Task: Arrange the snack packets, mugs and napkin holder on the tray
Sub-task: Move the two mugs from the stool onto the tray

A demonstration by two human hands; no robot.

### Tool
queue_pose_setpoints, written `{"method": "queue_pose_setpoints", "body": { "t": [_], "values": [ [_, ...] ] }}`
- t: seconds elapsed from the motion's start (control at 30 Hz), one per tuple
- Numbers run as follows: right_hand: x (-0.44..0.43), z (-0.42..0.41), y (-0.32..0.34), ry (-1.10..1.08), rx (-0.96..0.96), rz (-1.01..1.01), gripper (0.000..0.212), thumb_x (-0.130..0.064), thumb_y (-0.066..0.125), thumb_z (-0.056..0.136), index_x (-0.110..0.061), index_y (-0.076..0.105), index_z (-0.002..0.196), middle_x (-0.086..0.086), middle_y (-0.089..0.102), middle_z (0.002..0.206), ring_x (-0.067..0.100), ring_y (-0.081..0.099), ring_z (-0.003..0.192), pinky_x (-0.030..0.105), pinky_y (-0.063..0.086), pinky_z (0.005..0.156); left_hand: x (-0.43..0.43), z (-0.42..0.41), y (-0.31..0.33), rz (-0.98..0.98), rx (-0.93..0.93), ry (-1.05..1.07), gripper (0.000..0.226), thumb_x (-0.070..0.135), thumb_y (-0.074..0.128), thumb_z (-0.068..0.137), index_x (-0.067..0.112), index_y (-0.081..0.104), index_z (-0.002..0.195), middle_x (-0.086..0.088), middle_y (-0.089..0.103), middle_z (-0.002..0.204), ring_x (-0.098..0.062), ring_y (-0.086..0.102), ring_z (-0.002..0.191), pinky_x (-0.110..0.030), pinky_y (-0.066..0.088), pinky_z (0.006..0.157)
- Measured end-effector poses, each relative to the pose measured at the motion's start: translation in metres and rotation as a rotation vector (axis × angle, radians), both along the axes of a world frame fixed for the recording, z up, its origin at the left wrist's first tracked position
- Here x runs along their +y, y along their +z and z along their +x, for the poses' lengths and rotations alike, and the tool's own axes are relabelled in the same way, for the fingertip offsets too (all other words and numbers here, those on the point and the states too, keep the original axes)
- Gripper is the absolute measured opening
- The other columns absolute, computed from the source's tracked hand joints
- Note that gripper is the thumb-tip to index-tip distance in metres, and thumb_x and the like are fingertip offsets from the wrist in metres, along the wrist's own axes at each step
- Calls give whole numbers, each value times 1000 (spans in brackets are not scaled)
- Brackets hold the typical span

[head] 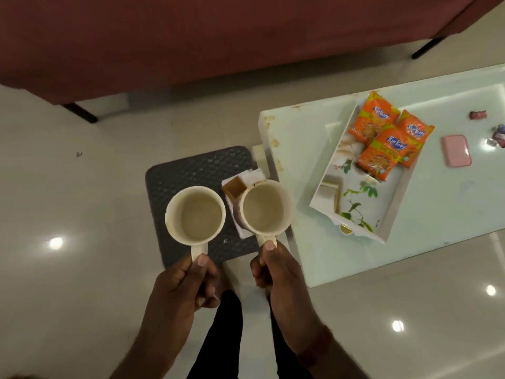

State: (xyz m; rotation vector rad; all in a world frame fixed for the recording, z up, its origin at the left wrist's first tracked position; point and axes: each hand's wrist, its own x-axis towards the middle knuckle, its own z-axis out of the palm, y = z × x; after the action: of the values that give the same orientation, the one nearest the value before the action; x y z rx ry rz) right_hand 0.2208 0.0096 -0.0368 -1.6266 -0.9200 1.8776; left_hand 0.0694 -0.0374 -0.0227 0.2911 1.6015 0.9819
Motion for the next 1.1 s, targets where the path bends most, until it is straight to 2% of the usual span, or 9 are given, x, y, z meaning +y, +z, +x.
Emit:
{"method": "queue_pose_setpoints", "body": {
  "t": [0.13,0.27,0.4,0.47,0.53,0.6,0.7,0.93,1.1],
  "values": [
    [20,39,11,-122,4,26,37,-52,45,90,-32,50,60,-4,44,60,11,39,59,22,35,55,37,35,7,9,-19,-29,31,39,54,79,14,68,67,-5,49,49,-7,39,39,-27,53,47],
    [42,86,12,-183,-37,119,45,-47,41,100,-32,44,57,-9,40,53,8,35,52,15,33,50,77,77,2,31,-5,-97,34,34,51,89,5,63,77,-5,47,49,-8,39,39,-31,48,48],
    [62,135,2,-270,-99,169,43,-32,38,104,-22,39,62,-1,40,57,11,34,54,17,33,53,115,119,-11,93,2,-208,31,33,49,93,13,63,74,-2,48,52,-5,42,43,-22,51,48],
    [72,159,-8,-317,-117,163,40,-30,37,105,-16,38,67,1,40,58,12,34,55,17,33,53,132,141,-22,100,-8,-255,32,32,49,95,18,65,70,-1,49,52,-5,43,44,-22,50,49],
    [83,178,-18,-352,-124,152,39,-29,37,105,-12,38,70,1,39,59,13,33,55,17,32,52,147,159,-35,90,-27,-282,32,34,50,93,15,64,72,-1,49,51,-7,45,44,-22,49,47],
    [94,197,-33,-400,-137,143,38,-28,37,105,-11,39,71,4,38,61,13,32,55,15,33,51,163,178,-51,87,-66,-327,33,38,51,89,10,63,76,-2,50,51,-9,47,46,-22,49,47],
    [108,219,-57,-439,-155,132,40,-28,37,106,-13,38,69,6,36,61,10,33,53,12,35,51,180,202,-80,69,-102,-388,31,35,52,93,16,64,72,-2,52,53,-11,52,49,-26,51,49],
    [141,248,-117,-463,-167,22,35,-24,37,103,-18,34,69,3,33,63,10,30,55,24,29,53,217,247,-139,56,-52,-518,33,30,48,100,15,61,74,0,54,55,-8,51,49,-25,52,52],
    [152,251,-147,-454,-166,-38,36,-26,36,102,-20,33,67,-3,33,60,9,29,53,26,28,55,237,261,-165,27,-31,-558,33,31,47,101,10,59,79,2,53,53,-9,50,51,-25,54,55]
  ]
}}
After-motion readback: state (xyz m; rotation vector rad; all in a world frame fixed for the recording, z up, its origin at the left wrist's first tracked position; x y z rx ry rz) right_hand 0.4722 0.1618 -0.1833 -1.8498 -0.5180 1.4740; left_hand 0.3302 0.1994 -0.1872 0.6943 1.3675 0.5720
